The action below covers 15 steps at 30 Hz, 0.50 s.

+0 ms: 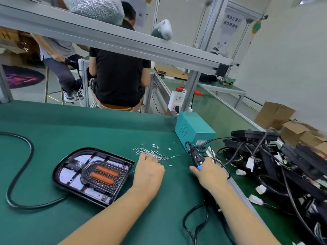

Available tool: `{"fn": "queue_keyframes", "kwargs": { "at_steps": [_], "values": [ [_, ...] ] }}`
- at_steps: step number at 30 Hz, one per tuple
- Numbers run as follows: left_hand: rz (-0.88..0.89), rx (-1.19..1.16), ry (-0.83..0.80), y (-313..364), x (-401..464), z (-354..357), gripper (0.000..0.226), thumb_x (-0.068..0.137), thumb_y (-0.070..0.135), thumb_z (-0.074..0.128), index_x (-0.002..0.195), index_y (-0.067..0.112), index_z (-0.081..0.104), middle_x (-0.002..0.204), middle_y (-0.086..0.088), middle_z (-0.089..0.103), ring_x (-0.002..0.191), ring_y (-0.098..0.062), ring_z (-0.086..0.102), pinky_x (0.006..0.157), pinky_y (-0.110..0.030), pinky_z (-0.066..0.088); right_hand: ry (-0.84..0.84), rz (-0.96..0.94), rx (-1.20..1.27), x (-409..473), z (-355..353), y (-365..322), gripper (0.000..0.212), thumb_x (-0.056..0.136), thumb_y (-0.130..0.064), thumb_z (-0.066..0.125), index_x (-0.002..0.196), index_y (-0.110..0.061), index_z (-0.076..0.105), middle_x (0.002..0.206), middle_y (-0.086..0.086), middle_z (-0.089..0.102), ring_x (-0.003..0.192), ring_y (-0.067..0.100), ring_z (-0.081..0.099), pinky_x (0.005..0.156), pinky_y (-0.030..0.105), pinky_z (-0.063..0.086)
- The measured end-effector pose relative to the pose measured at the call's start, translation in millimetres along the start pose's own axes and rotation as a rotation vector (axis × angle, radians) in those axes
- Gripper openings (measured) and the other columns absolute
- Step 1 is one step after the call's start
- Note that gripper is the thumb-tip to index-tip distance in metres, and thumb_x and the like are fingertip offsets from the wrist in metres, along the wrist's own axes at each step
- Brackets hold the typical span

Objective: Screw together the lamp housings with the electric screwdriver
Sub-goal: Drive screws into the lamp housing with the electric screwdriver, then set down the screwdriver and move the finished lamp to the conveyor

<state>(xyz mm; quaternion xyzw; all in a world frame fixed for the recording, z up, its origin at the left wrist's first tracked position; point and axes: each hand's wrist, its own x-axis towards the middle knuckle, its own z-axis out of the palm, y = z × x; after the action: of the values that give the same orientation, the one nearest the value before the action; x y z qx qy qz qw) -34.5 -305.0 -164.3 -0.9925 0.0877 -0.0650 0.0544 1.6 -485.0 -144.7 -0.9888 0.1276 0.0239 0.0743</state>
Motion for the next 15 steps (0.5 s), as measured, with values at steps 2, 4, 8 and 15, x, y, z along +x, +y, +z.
{"fn": "queue_keyframes", "kwargs": {
  "at_steps": [2, 4, 8, 15],
  "values": [
    [-0.009, -0.021, 0.031, -2, 0, 1, 0.031, 0.075, -0.003, 0.047, 0.095, 0.015, 0.062, 0.103, -0.007, 0.057, 0.103, -0.027, 0.043, 0.086, -0.037, 0.025, 0.011, 0.03, -0.088, 6, -1, -4, 0.061, 0.092, -0.062, 0.05, 0.123, -0.009, 0.044, 0.12, 0.008, 0.061, 0.111, 0.029, 0.059, 0.071, 0.03, 0.035],
    [0.039, -0.048, 0.087, -2, -3, 4, 0.034, 0.077, -0.003, 0.043, 0.103, 0.013, 0.058, 0.108, -0.008, 0.054, 0.106, -0.028, 0.041, 0.089, -0.039, 0.025, 0.012, 0.021, -0.115, 9, -1, -6, 0.062, 0.089, -0.063, 0.053, 0.121, -0.01, 0.045, 0.119, 0.006, 0.061, 0.111, 0.027, 0.059, 0.069, 0.029, 0.035],
    [0.262, -0.032, 0.077, -1, -13, 16, 0.029, 0.094, 0.013, 0.034, 0.116, 0.014, 0.054, 0.121, -0.004, 0.051, 0.117, -0.029, 0.037, 0.106, -0.042, 0.017, 0.082, -0.045, -0.199, 6, 2, -5, 0.063, 0.087, -0.066, 0.053, 0.121, -0.012, 0.048, 0.121, 0.004, 0.057, 0.108, 0.023, 0.06, 0.068, 0.028, 0.038],
    [0.212, 0.03, -0.016, -4, -19, 11, 0.042, 0.101, 0.034, 0.032, 0.132, 0.009, 0.047, 0.136, -0.007, 0.048, 0.137, -0.032, 0.022, 0.114, -0.053, -0.005, 0.055, -0.113, -0.253, -5, 6, -7, 0.059, 0.09, -0.061, 0.053, 0.125, -0.014, 0.047, 0.127, 0.004, 0.052, 0.114, 0.025, 0.058, 0.078, 0.031, 0.044]
  ]
}}
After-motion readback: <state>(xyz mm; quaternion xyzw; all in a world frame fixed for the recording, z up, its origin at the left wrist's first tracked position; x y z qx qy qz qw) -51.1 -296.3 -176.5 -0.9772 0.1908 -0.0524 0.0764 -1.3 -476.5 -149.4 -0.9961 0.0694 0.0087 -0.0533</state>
